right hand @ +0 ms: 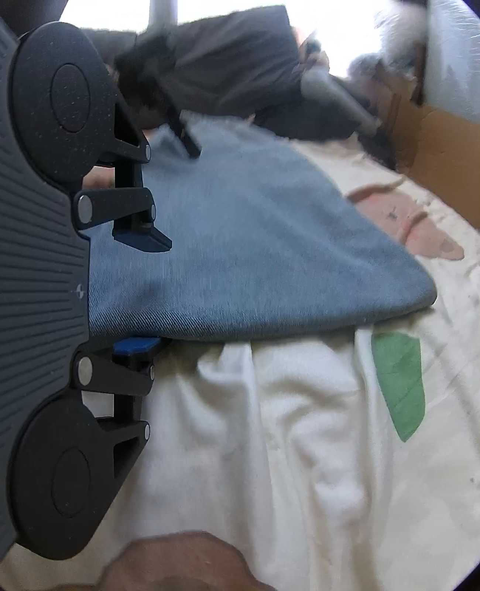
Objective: Fold clothes
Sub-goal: 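Roll the right tool and close it on the folded pants edge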
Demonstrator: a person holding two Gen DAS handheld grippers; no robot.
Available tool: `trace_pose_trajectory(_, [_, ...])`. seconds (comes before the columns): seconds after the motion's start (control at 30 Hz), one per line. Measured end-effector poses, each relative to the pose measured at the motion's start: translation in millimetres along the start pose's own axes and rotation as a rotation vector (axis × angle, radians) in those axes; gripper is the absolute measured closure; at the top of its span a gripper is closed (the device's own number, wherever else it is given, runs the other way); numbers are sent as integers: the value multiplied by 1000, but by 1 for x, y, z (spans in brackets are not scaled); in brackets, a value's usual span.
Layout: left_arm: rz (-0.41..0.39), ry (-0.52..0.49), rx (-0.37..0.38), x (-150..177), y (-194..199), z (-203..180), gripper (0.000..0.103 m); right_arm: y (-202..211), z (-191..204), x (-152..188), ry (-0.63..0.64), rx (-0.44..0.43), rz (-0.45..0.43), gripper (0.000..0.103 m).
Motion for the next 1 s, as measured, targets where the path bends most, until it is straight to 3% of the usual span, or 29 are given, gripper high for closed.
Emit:
trace_pose_trajectory(0.1, [4, -2, 7, 2, -1, -1, 63, 7, -1, -2, -35, -82, 28, 54])
trace_pose_trajectory(0.3, [7, 7, 16, 5, -2, 1, 63, -13, -24, 0, -131, -82, 8, 54])
trace_pose_trajectory(0.43, [16, -3, 12, 4, -3, -1, 61, -24, -28, 0, -185, -138, 12, 54])
trace_pose_trajectory(0.6, [21, -14, 10, 8, -3, -6, 59, -7, -25, 4, -194, -220, 36, 66])
trace_pose_trajectory(0.83, [23, -13, 10, 14, -2, -9, 58, -18, -12, -6, -112, -112, 57, 66])
trace_pose_trajectory(1.0, [16, -8, 10, 16, -2, -9, 58, -30, -10, -12, -116, -109, 36, 66])
Point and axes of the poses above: each gripper's, at about its wrist camera, not at the fingertips, and y roughly against the way its jaws point, z to its left, x to its underside, the point moved 2 cm from there along -y, roughly the way its jaws point, and after that the axes turned 15 degrees about -y, right-handed, at the moved point
